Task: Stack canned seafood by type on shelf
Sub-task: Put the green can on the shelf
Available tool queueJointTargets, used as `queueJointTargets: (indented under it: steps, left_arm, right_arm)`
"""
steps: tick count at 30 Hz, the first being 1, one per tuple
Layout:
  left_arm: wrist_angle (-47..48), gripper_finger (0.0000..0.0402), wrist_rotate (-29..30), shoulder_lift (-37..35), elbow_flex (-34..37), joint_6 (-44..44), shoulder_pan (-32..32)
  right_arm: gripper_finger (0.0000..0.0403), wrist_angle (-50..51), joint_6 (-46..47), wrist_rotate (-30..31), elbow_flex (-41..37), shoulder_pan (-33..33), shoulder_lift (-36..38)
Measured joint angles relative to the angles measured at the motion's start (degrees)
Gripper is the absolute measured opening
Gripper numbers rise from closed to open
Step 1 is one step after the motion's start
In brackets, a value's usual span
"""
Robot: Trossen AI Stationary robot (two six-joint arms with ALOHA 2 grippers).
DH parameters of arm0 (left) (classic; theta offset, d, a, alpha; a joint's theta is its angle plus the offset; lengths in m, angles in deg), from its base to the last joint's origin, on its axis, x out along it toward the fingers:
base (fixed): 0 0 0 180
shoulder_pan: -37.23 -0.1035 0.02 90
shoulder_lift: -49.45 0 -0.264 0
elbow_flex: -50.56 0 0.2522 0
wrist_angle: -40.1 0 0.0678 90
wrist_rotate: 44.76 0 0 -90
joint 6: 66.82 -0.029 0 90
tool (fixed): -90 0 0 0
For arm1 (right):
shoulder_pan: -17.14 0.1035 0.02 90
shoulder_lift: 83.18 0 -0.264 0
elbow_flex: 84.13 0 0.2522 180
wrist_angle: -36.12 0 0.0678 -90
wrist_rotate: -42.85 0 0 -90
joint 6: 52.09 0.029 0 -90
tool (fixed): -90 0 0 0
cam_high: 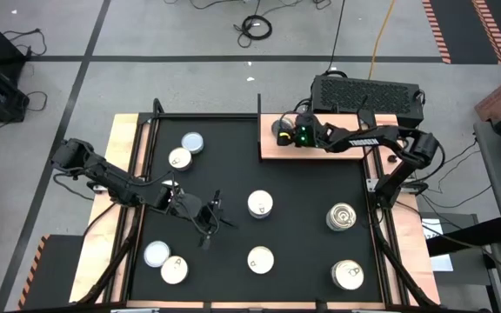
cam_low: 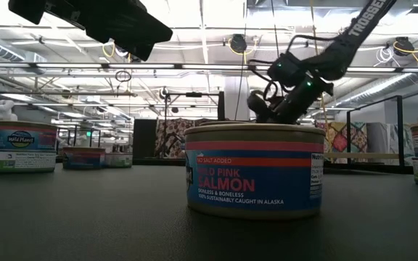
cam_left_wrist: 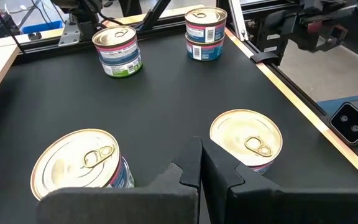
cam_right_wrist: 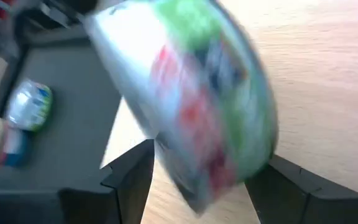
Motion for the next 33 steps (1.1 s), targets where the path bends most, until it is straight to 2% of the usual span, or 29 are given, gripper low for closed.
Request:
queueJointTargets:
  steps: [5, 12, 22, 28, 33]
  left_arm:
    - [0.0, 0.0006, 0.0, 0.0, 0.0, -0.2, 0.0]
    - [0.0, 0.0006, -0.4, 0.0, 0.0, -0.2, 0.0]
    - [0.0, 0.0006, -0.4, 0.0, 0.0, -0.2, 0.2]
    - [0.0, 0.0006, -0.4, 0.0, 0.0, -0.1, 0.2]
    - [0.0, 0.0006, -0.4, 0.0, 0.0, 0.1, 0.2]
  right_arm:
    - [0.0231, 15.7, -4.3, 0.6, 7.3, 0.5, -0.1]
    - [0.0231, 31.2, -7.7, 0.1, 16.4, 2.0, -0.1]
    - [0.0231, 42.7, -9.2, 0.3, 22.7, 2.2, -0.1]
    - [0.0231, 44.8, -10.6, 3.2, 22.8, 2.2, -0.1]
    - [0.0231, 44.2, -13.7, 3.4, 22.8, 3.0, -0.1]
